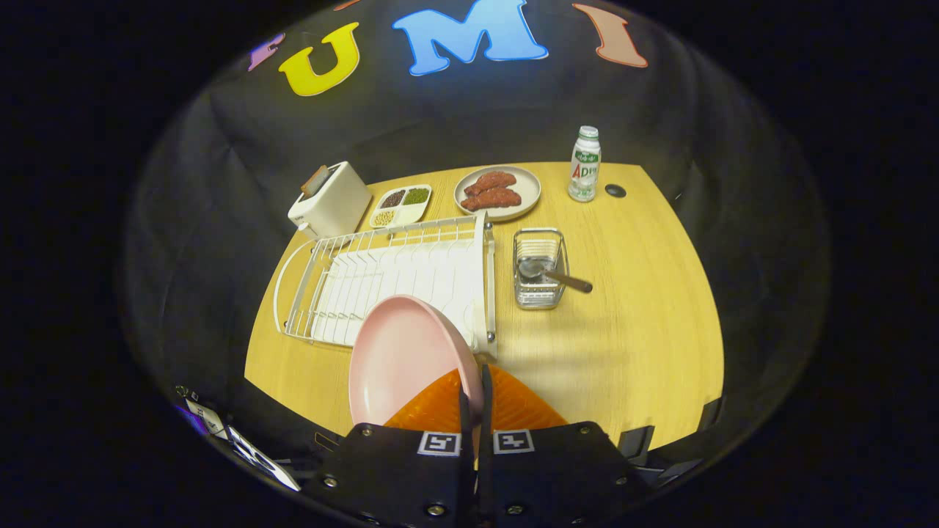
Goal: Take the plate from the dish rack, then take the spoon from the basket and place it into the plate.
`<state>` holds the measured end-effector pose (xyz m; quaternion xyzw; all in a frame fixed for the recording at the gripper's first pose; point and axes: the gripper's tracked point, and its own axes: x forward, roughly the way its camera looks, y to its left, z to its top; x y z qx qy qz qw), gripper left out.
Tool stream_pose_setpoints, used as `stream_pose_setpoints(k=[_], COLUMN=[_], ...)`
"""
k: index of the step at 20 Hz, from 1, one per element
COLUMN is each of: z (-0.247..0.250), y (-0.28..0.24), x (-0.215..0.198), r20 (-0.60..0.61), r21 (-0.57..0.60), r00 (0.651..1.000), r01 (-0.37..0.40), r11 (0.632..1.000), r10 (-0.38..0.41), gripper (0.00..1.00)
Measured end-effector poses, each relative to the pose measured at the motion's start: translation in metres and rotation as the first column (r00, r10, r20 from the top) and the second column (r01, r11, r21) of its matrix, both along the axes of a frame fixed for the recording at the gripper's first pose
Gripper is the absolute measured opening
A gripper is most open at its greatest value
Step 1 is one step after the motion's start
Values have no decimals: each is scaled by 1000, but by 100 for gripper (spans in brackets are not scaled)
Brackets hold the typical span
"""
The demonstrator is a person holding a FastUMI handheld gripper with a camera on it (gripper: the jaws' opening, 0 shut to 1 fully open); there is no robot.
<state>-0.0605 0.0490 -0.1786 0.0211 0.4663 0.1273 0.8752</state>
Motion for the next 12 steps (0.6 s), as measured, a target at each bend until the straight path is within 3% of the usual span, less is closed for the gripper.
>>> stream_pose_setpoints(k=[12], z=[-115], y=[-1], x=[-17], r20=[-147], r21=[96], r00=[989], r01=[35], r11=[995], r10=[-21], gripper=[2])
